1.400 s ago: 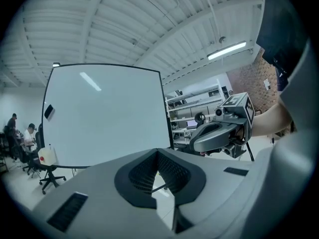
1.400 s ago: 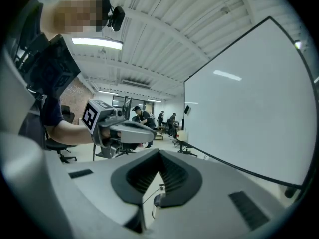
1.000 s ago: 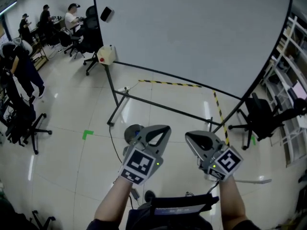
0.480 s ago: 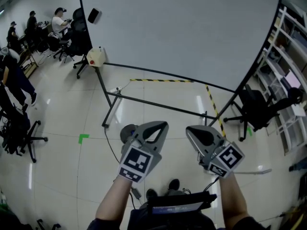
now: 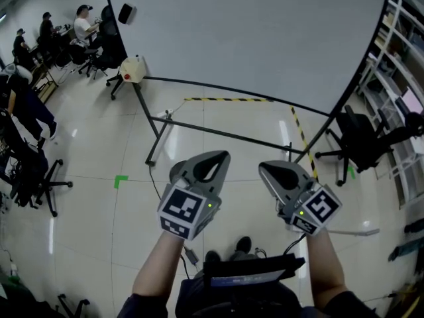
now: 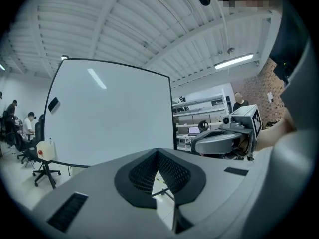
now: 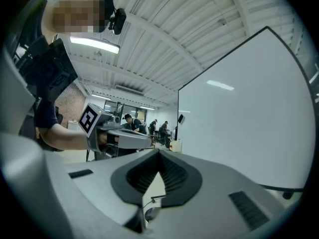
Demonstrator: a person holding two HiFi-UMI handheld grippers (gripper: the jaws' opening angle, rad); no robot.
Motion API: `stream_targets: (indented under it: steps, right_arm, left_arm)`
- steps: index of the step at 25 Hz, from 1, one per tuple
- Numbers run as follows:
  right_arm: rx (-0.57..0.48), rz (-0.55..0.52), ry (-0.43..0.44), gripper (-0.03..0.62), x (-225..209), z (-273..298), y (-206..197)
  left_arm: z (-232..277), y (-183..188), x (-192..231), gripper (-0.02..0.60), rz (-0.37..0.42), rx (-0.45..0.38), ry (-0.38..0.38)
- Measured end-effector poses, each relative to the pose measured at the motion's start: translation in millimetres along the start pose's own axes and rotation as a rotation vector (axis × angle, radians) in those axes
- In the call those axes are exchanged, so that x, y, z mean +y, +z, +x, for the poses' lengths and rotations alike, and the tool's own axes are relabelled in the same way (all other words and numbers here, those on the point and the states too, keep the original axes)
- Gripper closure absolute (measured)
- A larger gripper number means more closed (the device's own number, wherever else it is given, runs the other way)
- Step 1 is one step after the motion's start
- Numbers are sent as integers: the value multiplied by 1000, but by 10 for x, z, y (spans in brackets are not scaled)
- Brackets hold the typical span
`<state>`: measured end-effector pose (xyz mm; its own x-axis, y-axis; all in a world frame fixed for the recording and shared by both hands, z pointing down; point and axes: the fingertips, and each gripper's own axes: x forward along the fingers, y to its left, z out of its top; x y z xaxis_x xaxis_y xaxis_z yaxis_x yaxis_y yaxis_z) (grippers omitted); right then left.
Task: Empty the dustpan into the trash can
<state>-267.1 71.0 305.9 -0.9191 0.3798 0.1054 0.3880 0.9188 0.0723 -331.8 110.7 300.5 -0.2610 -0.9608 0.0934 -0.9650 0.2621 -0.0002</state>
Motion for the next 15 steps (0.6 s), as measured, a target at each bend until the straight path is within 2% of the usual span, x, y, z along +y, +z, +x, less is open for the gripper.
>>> stream_targets:
  steps: [4, 15]
  right_arm:
    - [-11, 10, 1, 580, -170, -41, -13]
    - [-56, 22, -13, 582, -858, -259, -57]
  left_arm:
    - [191, 45, -80, 578, 48, 8, -4]
    - [906, 148, -203, 578, 64, 16, 1]
